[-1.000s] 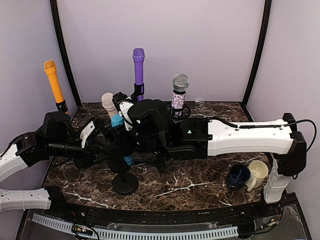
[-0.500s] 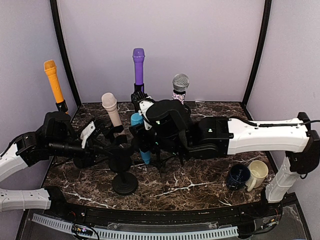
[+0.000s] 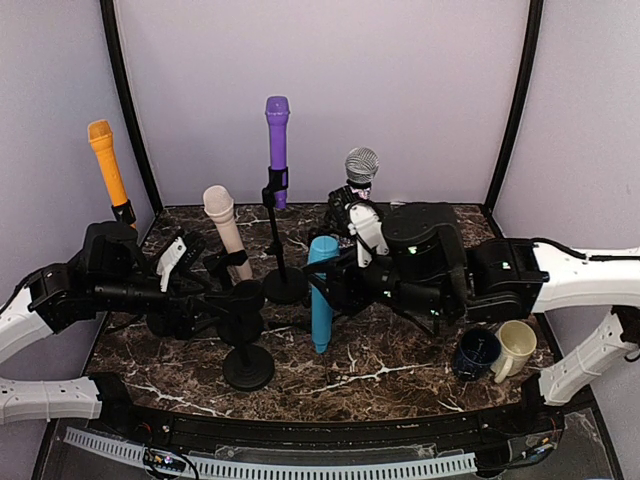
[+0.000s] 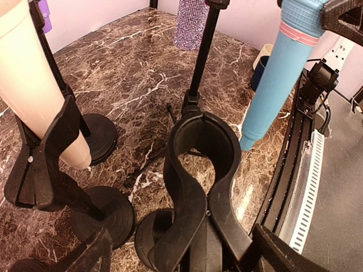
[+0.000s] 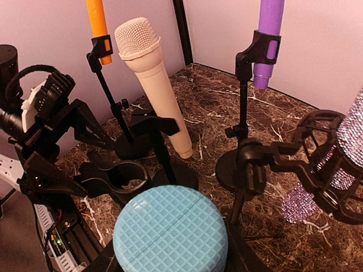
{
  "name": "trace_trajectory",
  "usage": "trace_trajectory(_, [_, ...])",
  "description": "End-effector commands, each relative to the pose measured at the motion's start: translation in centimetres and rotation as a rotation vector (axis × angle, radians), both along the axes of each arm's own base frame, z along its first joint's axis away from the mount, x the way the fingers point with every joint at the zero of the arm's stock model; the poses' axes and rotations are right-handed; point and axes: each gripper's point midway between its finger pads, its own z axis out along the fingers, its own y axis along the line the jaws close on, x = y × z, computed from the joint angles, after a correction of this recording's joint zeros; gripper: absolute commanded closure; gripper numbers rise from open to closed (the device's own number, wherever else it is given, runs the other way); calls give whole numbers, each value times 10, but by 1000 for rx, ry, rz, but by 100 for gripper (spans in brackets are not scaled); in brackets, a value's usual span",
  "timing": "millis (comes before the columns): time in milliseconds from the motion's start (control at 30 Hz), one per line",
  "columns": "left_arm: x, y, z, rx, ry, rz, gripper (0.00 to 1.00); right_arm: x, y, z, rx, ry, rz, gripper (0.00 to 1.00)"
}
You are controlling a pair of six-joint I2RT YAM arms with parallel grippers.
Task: Remove the microphone from the stand
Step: Place the microphone at the corner of the board.
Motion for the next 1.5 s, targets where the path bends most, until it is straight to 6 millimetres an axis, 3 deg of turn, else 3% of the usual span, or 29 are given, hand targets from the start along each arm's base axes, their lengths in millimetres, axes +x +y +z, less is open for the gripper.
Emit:
trace_trajectory(0, [9, 6, 21, -40, -13, 82, 13, -7, -35, 9, 98, 94, -44, 94])
trace_trajectory(233, [24, 24, 27, -10, -28, 204, 13, 28, -118, -35, 82, 252, -303, 96])
trace_trajectory(300, [29, 31, 33, -13, -32, 238, 13, 39, -134, -40, 71, 267, -353, 96])
trace_trajectory(400, [35, 40, 39, -30, -17, 270, 13, 62, -153, -45, 44, 275, -418, 96])
trace_trajectory(633, [51, 59, 38, -33, -2, 375, 13, 134, -198, -57, 14, 309, -553, 97])
trace_trajectory(767, [61, 76, 43, -24, -78, 476, 13, 175, -224, -52, 32, 303, -619, 96])
trace_trajectory(900, [62, 82, 57, -73, -180, 496, 13, 214, -254, -63, 40, 343, -678, 96])
trace_trajectory(1033, [60, 84, 58, -86, -232, 484, 13, 240, -285, -85, -31, 395, -746, 96])
trace_trajectory(1267, [64, 78, 33, -44, -248, 441, 14, 279, -329, -122, -65, 512, -791, 94])
trace_trajectory(1467, [65, 75, 33, -88, -281, 437, 16, 305, -342, -153, -163, 593, -800, 94])
